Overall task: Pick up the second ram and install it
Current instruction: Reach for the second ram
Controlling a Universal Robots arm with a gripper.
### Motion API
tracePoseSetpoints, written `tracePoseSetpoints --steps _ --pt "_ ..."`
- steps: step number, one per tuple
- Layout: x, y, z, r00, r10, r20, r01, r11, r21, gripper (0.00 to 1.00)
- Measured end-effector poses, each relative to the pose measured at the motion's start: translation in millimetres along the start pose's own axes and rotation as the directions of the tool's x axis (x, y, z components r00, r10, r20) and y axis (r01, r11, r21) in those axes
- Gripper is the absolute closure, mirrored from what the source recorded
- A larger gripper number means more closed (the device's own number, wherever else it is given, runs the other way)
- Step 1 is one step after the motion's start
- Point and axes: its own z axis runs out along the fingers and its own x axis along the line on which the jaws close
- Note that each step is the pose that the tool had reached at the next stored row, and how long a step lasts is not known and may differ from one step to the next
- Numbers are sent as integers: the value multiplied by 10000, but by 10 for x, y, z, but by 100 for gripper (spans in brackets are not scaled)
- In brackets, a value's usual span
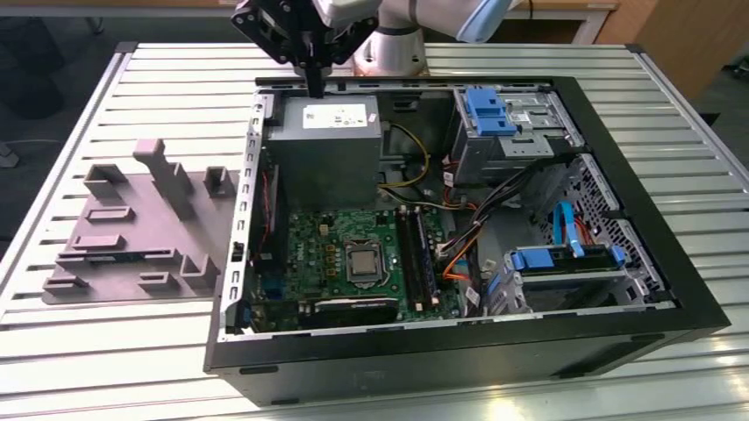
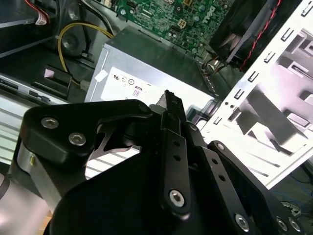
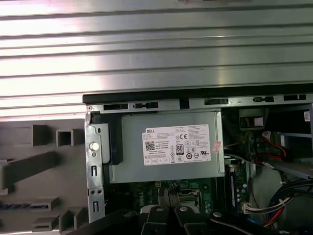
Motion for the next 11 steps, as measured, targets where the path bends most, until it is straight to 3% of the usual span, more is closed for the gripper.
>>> tracePoseSetpoints --steps 11 --pt "142 -11 6 10000 0 0 0 10000 -1 89"
